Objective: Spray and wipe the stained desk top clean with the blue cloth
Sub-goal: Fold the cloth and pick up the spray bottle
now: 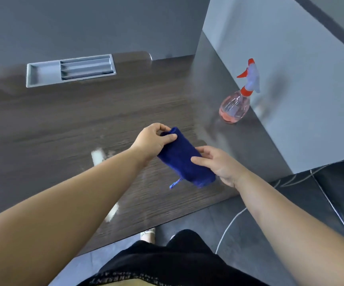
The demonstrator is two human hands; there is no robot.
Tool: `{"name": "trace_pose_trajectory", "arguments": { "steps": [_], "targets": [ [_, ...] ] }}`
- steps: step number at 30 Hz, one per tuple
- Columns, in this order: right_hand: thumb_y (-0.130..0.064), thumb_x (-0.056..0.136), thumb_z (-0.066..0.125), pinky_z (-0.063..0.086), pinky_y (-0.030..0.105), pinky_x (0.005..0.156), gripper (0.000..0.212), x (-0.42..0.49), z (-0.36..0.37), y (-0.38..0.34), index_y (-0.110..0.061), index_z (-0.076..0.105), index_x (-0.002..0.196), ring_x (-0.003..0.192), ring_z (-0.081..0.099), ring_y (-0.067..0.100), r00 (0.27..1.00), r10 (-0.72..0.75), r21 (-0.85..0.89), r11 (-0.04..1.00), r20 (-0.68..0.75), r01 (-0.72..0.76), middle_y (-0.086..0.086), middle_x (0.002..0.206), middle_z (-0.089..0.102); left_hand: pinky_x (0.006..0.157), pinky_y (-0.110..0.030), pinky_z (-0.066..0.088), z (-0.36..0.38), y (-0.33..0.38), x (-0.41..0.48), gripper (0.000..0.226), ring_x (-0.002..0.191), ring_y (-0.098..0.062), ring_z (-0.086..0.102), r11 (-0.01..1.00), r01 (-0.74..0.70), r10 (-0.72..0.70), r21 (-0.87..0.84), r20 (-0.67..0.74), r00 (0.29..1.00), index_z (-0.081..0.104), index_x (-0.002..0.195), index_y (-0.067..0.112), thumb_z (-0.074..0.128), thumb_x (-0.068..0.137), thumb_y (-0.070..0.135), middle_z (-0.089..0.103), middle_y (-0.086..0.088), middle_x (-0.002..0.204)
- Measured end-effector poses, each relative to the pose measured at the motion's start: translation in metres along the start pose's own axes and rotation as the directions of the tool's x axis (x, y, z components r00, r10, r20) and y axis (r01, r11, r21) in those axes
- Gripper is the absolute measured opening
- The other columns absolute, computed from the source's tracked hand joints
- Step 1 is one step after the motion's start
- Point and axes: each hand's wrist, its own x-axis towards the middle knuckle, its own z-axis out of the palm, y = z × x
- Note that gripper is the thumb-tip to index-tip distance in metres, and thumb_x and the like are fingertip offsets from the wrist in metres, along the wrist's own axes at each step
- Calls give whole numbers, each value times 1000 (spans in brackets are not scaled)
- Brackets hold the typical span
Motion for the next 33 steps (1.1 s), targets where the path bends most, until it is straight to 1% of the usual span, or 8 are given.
{"name": "trace_pose_trajectory", "arguments": {
  "steps": [2,4,8,13,17,22,27,33],
  "targets": [
    [-14,92,59,50,29,89,11,5,-10,-2,-22,61,100,92,66,10,998,15,-42,999,-63,-18,-6,97,70,62,-27,47,7,1,10,13,71,-14,54,994,5,-4,112,-8,1000,58,93,21,67,86,27,60,2,84],
    [-14,94,57,46,29,89,10,8,-24,-1,-22,61,97,90,64,11,993,34,-96,994,-110,-45,-6,95,69,68,-30,50,18,4,20,11,77,-19,58,978,2,-5,209,11,1000,57,97,21,61,89,28,59,3,86],
    [-14,93,57,49,31,79,8,9,-75,0,-19,59,99,87,62,18,977,117,-132,981,-178,-141,4,100,67,84,-24,41,53,27,50,45,103,-18,56,923,-29,-2,383,79,997,49,125,16,64,86,33,57,-1,119],
    [-14,92,57,47,27,70,6,6,-136,-3,-18,60,96,80,61,16,952,172,-94,975,-254,-202,2,94,66,97,-34,44,122,65,91,83,126,-21,43,915,-109,70,389,114,991,34,140,19,77,72,40,40,-2,139],
    [-15,92,58,48,27,70,6,11,-168,-1,-17,60,97,79,61,17,937,212,-54,970,-277,-235,4,93,66,100,-41,44,171,77,126,100,127,-23,41,933,-74,53,352,70,996,27,142,21,83,61,42,35,-1,140],
    [-16,90,60,49,32,76,7,30,-189,-5,-15,61,97,81,61,20,942,209,-61,971,-264,-232,5,94,67,99,-41,43,195,72,151,100,121,-22,46,918,-120,111,379,45,993,28,138,24,85,57,36,39,-1,136],
    [-18,88,61,49,35,79,4,42,-200,-9,-18,64,91,84,62,22,949,197,-128,964,-248,-233,3,92,69,81,-35,51,196,71,153,68,97,-17,59,882,-187,210,433,-6,978,43,114,23,81,59,34,52,6,115],
    [-14,87,60,46,30,71,9,78,-197,-31,-22,65,84,75,61,20,956,147,-117,976,-255,-181,2,83,68,82,-36,52,140,56,150,66,95,-13,61,920,-133,208,369,-172,963,46,108,25,83,55,38,56,7,112]
  ]
}}
